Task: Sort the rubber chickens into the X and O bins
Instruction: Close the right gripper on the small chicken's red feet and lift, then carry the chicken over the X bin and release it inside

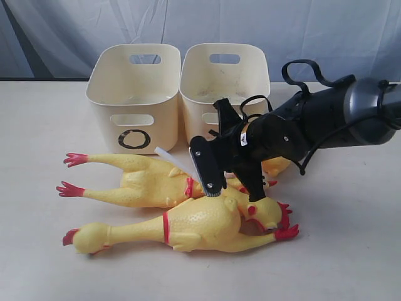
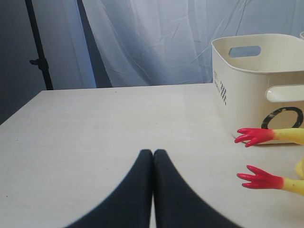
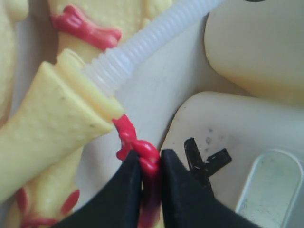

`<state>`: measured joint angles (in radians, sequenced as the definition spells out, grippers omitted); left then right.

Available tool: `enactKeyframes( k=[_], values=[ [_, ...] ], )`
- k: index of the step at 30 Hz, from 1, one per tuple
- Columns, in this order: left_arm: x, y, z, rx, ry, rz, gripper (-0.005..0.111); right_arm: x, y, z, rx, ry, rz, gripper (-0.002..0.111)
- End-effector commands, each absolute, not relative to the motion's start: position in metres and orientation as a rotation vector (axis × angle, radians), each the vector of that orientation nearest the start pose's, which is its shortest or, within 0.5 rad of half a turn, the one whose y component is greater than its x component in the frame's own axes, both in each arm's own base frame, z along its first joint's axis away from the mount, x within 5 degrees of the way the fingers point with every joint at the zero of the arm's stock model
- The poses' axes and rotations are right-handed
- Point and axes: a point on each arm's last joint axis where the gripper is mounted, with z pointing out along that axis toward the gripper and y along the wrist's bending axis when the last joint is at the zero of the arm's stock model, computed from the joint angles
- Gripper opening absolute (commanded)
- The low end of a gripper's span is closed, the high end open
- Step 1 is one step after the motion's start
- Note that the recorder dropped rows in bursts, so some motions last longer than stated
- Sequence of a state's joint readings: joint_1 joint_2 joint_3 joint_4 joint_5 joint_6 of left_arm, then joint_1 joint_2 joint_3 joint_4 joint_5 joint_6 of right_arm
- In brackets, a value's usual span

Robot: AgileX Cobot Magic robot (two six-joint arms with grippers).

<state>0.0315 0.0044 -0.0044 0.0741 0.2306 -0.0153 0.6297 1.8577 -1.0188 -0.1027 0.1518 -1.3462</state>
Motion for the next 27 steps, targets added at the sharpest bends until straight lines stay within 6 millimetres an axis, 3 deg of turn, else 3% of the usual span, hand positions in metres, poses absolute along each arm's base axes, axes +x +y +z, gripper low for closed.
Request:
enactKeyframes(
  k=[1, 4, 22, 27],
  values=[
    [0.055, 0.003, 0.192, 0.010, 1.716, 0.073, 0.000, 0.301, 0.217, 0.156, -2.176, 1.284, -0.364, -0.001],
    [0.055, 0.003, 0.192, 0.010, 1.716, 0.073, 0.000, 0.301, 0.216, 0.158, -2.178, 1.285, -0.364, -0.001],
    [0.055, 0.003, 0.192, 0.010, 1.716, 0.073, 0.000, 0.283, 0.189, 0.234, -2.101, 1.332, -0.540, -0.001],
    [0.055, 0.003, 0.192, 0.010, 1.716, 0.073, 0.000, 0.274, 0.184, 0.256, -1.940, 1.447, -0.471, -0.001]
  ],
)
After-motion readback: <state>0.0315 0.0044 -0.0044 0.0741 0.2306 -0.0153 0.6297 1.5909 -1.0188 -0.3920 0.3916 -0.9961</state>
